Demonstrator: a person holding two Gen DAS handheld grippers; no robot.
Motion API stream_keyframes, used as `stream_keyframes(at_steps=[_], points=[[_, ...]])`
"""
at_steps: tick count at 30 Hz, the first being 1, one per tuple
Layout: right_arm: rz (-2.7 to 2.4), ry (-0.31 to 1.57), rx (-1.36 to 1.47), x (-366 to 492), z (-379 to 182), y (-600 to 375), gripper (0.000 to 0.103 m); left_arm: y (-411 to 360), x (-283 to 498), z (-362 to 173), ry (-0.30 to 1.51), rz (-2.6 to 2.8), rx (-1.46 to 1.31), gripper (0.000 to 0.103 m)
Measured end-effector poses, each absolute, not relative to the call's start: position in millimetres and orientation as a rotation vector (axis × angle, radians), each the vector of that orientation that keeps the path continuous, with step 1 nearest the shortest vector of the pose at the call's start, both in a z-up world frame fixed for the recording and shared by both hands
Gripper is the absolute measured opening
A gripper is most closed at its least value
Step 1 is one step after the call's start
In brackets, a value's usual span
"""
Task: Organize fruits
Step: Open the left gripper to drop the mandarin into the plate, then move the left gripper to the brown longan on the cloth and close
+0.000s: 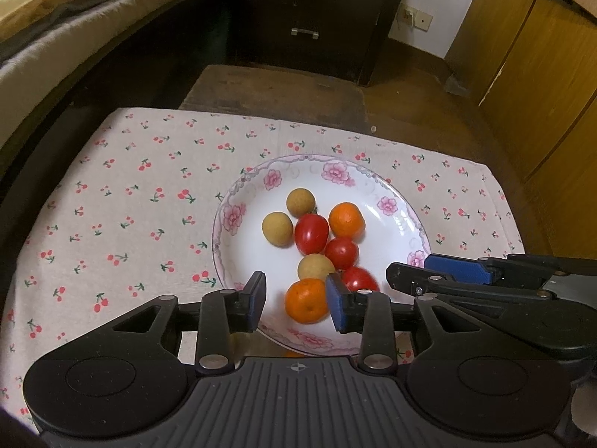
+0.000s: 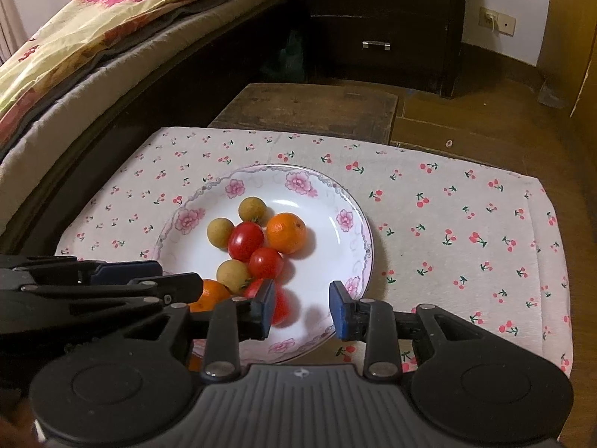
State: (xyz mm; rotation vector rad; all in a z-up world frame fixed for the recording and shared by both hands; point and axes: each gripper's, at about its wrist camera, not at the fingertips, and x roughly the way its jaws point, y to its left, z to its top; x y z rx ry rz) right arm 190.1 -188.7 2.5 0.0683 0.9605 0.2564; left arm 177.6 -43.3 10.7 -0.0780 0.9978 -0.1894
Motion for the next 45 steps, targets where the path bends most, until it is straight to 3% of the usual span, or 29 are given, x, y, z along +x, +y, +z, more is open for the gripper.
stream_keyframes(at_steps=[26, 40, 45], points=[[0.338, 0.957, 0.054, 148.8, 16.7, -159.7, 0.036, -8.8, 144.7, 16.5, 1.004, -0.166, -0.081, 0.049], [0.348, 0.98, 0.078, 135.8, 12.4, -151.6, 0.036, 10.9, 155.1, -8.0, 1.074, -0.167, -0.088, 0.049], [0.361, 0.994, 0.081, 131.0, 10.6, -147.7, 0.041, 6.0, 160.6, -13.0, 1.082, -0.184, -0.081, 0.05]])
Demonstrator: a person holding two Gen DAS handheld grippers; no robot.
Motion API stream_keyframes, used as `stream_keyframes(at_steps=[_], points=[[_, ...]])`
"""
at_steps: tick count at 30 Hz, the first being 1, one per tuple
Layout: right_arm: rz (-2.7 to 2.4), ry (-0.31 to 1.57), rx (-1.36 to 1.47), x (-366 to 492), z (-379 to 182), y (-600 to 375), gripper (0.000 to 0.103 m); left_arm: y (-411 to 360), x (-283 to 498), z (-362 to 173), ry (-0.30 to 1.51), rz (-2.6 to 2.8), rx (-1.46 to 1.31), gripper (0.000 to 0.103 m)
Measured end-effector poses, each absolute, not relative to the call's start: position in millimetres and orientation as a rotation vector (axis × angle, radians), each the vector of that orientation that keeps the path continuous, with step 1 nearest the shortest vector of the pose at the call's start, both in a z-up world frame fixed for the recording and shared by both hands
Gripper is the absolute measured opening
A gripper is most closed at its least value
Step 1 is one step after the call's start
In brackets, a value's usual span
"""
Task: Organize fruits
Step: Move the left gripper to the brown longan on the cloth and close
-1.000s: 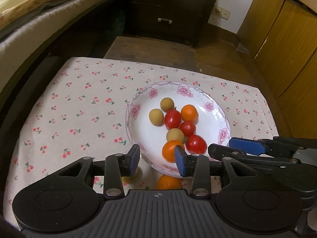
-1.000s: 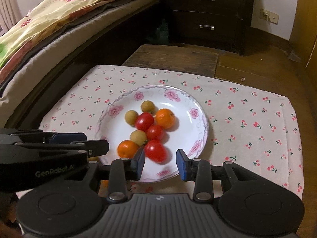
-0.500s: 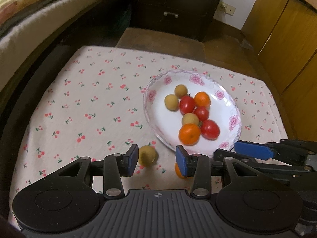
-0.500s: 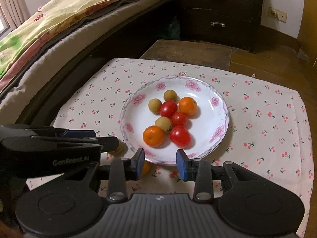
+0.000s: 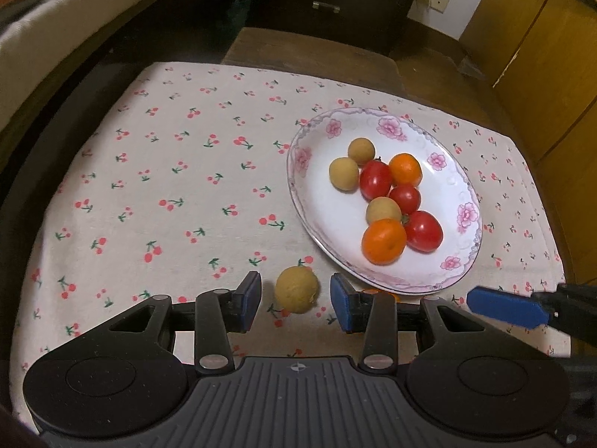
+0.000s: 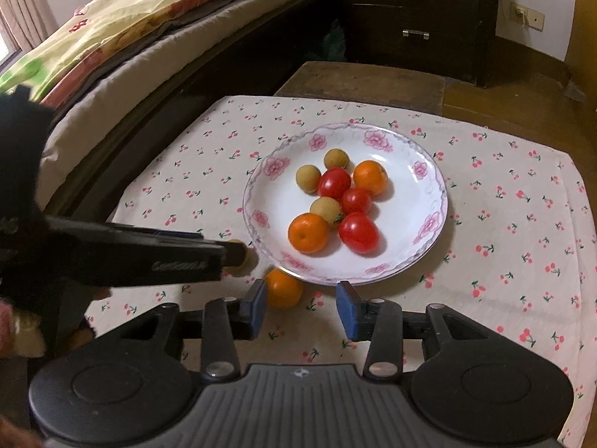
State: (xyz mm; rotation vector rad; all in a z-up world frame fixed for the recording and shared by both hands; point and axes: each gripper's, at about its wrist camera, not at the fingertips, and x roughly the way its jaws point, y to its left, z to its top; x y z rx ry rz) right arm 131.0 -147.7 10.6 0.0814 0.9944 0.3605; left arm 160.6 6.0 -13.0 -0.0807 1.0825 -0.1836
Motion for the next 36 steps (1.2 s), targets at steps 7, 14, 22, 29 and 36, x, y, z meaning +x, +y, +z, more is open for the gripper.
stream_keyframes(at_steps=[7, 14, 22, 29, 36], points=[[0.367, 1.007, 0.083, 123.8, 7.8, -144.7, 0.041, 2.6, 166.7, -25.4, 1.103, -0.167, -0.072, 0.047], [0.342, 1.038, 0.112, 123.3, -1.9, -150.9, 0.041, -1.7, 167.9, -26.2, 1.09, -0.161, -0.062, 0.038], [0.29, 1.052, 0.145, 129.9, -11.2, -156.5, 0.041, 0.5, 162.0, -24.2, 1.093, -0.163, -0.043, 0.035], [0.259, 1.05, 0.184, 139.4, -16.0, -146.9, 0.042, 13.8, 150.8, -23.4, 1.101, -0.163, -0.052, 0.035], [0.233, 1.05, 0.246, 151.4, -21.5, -132.8, 0.042, 22.5, 139.8, -22.5, 1.101, -0.165, -0.055, 0.035]])
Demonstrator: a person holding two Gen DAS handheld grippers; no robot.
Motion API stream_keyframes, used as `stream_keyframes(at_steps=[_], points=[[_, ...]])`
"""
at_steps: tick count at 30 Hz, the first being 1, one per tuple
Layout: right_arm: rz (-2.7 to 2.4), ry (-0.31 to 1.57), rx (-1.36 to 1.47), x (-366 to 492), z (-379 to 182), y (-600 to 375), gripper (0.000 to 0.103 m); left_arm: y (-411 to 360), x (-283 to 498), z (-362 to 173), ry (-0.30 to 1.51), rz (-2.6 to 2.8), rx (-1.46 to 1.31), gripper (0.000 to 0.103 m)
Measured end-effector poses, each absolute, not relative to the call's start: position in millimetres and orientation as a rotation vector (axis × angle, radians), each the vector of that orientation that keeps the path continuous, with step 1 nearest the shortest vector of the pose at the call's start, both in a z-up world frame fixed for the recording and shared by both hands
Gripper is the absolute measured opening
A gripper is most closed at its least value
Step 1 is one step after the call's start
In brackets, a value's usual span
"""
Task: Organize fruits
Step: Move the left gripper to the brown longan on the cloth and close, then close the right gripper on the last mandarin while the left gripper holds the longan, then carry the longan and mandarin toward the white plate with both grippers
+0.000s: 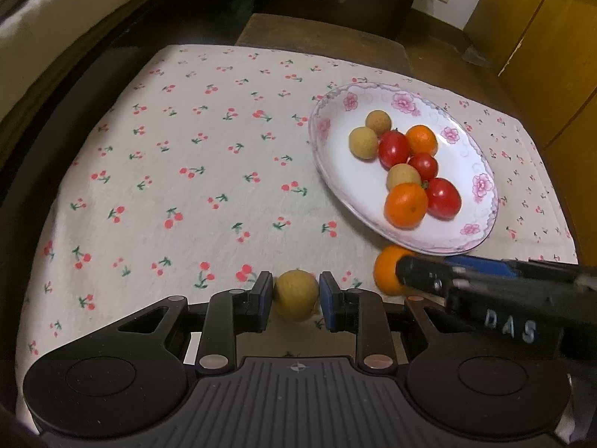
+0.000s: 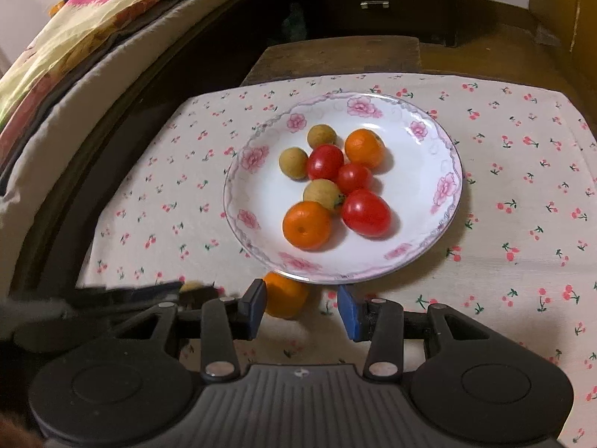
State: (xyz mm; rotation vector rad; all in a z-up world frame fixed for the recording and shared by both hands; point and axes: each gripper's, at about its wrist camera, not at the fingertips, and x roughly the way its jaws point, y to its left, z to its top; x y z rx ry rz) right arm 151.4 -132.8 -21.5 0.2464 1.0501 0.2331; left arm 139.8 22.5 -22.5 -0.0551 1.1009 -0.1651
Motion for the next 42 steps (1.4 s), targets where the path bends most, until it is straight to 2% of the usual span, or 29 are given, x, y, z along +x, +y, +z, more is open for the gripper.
stream_keyframes(at_steps=[11, 16, 20, 42], points=[[0.221, 1.083, 0.319, 163.1, -32.5, -120.3, 0.043, 39.1, 137.6, -22.7, 1.107, -0.157, -0.091, 0.036], [0.225, 1.09, 0.25, 167.6, -38.0, -103.1, 0.044, 33.8, 132.6, -26.8, 1.118, -0.176, -0.064, 0.037], [0.242, 1.085, 0.158, 165.9, -37.4, -94.5, 0.036, 30.9, 129.4, -27.8, 1.115, -0.182, -0.036, 0.038], [0.294, 1.098, 0.061, 109.9, -22.0, -151.7, 0.036, 9.2, 123.1, -29.0, 1.102, -0.197, 0.055, 0.042]])
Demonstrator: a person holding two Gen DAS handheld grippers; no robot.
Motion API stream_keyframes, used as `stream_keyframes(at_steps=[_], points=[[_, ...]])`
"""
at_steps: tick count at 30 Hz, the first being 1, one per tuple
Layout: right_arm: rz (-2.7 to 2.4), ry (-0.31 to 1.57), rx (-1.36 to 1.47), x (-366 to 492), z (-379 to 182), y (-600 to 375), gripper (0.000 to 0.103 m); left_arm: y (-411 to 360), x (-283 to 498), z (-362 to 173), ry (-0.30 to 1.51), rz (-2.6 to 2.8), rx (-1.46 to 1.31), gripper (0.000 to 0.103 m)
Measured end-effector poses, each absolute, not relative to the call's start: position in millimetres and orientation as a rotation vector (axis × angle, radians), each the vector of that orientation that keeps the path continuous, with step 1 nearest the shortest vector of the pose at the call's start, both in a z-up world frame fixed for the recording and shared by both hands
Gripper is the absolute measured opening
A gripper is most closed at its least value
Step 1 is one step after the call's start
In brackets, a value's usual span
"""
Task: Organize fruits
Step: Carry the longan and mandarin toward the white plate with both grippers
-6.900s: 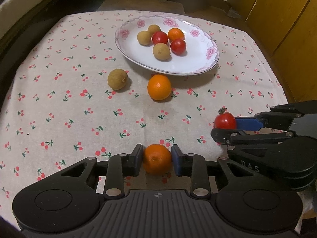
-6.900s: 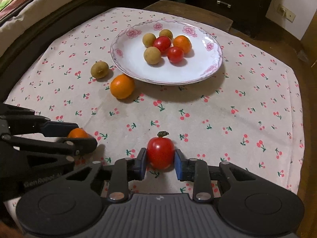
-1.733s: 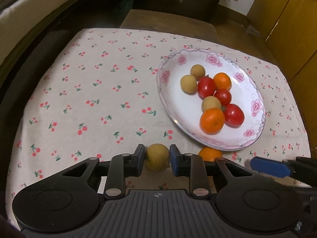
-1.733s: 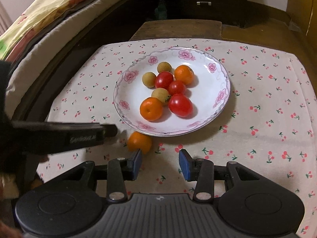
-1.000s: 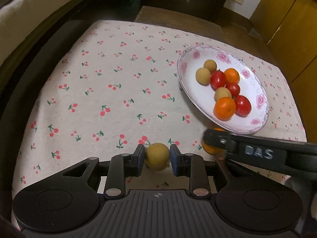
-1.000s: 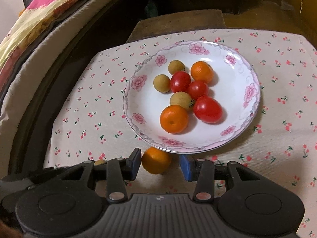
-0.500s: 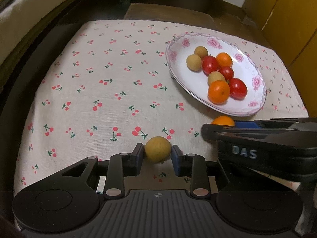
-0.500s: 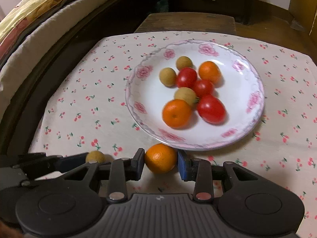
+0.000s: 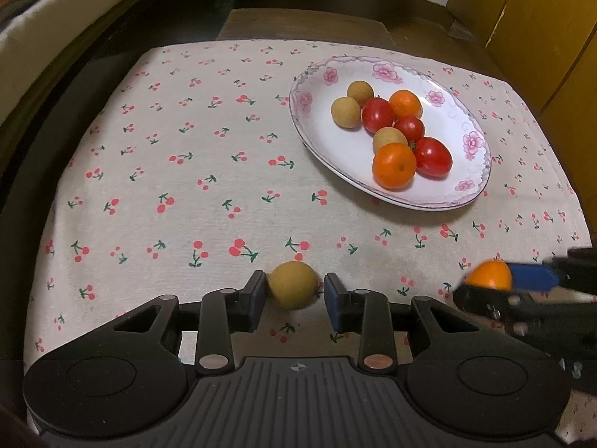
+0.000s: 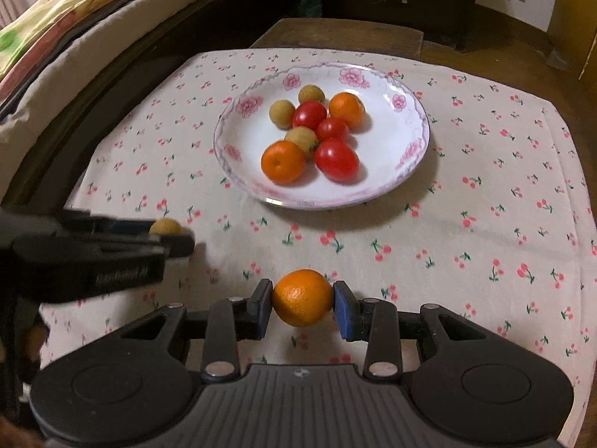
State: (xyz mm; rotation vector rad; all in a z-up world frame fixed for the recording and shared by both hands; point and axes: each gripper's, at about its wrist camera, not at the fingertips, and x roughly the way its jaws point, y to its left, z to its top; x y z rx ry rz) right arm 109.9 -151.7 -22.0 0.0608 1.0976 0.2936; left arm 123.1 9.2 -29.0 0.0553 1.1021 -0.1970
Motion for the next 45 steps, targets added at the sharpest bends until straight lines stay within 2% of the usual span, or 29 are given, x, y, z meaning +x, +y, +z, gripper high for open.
stream_keyframes(at_steps=[8, 23, 45], points=[[0.332, 1.105, 0.084, 107.7, -25.6, -152.7, 0.036, 14.5, 131.0, -29.4, 1.108, -0.177, 0.009, 0.043], [0.325, 1.093, 0.123, 109.3, -21.8, -165.7, 0.036, 8.7, 131.3, -25.2, 1.107, -0.142, 0.004, 0.037], [0.275, 1.09, 0.109, 107.8, -16.9, -174.9, 0.036, -35.0, 103.5, -13.9, 1.103, -0.243, 0.065, 0.037]])
